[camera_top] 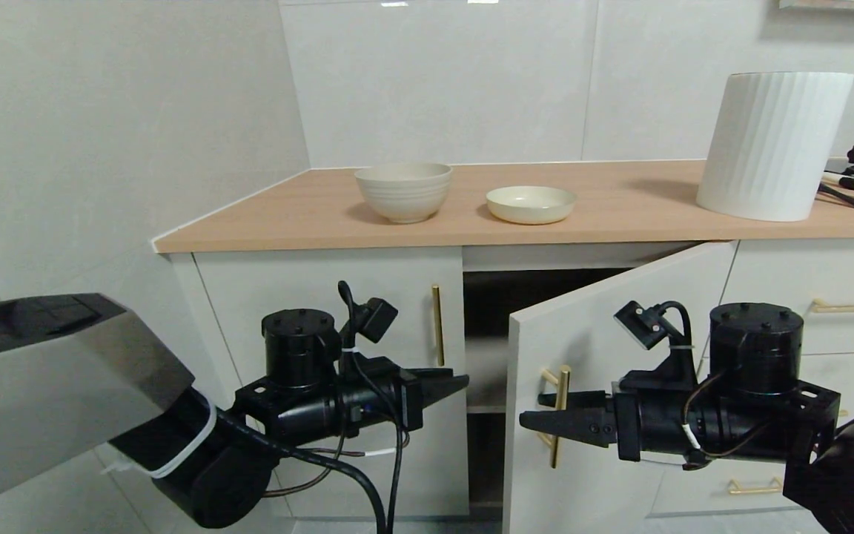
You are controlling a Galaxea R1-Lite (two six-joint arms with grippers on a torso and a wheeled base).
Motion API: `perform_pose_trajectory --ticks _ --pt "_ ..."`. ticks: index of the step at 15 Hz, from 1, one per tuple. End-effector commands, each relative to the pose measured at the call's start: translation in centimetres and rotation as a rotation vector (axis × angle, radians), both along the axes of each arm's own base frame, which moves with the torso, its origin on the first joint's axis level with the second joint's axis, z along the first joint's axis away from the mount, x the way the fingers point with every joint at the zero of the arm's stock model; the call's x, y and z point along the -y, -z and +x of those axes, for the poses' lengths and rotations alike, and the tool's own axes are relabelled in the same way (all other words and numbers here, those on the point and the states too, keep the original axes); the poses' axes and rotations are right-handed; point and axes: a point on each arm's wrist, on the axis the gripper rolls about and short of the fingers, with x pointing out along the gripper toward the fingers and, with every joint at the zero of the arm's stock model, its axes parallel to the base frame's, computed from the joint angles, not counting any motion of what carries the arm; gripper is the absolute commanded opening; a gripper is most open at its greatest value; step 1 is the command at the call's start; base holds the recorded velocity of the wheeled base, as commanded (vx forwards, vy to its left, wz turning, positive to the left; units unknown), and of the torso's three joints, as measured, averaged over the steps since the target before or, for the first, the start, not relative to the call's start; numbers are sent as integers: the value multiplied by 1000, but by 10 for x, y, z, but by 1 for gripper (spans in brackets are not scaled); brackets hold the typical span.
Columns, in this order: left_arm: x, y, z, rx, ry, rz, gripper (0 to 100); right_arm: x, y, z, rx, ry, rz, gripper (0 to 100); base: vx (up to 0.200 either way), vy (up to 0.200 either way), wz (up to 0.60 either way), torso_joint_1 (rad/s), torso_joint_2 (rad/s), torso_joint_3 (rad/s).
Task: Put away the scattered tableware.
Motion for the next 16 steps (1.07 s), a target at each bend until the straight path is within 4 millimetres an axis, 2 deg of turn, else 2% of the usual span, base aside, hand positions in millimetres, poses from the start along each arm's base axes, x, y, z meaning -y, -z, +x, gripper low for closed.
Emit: perform_pose_trajectory --ticks 1,3,5,7,8,9,13,16 --pt "6 6 8 14 -5 -5 0 0 2 1 -5 2 -3 100 0 0 0 0 0 0" --pt "19 20 30 56 -13 -20 0 0 4 1 -9 2 -5 100 0 0 0 0 0 0" --pt "30 30 36 71 -11 -26 0 0 5 0 -13 2 -7 100 0 0 0 0 0 0" --pt "51 41 34 83 30 -37 0 0 6 0 -13 4 -10 100 0 0 0 0 0 0" --pt "55 41 36 92 35 -44 0 0 5 1 -11 4 -8 100 0 0 0 0 0 0" --pt "67 43 35 104 58 -52 0 0 5 0 -13 6 -10 100 0 0 0 0 0 0" --pt "79 38 27 115 84 -60 0 10 6 -5 17 34 -32 100 0 0 0 0 0 0" --pt "83 35 24 121 97 -65 0 18 5 -3 68 128 -64 100 0 0 0 0 0 0"
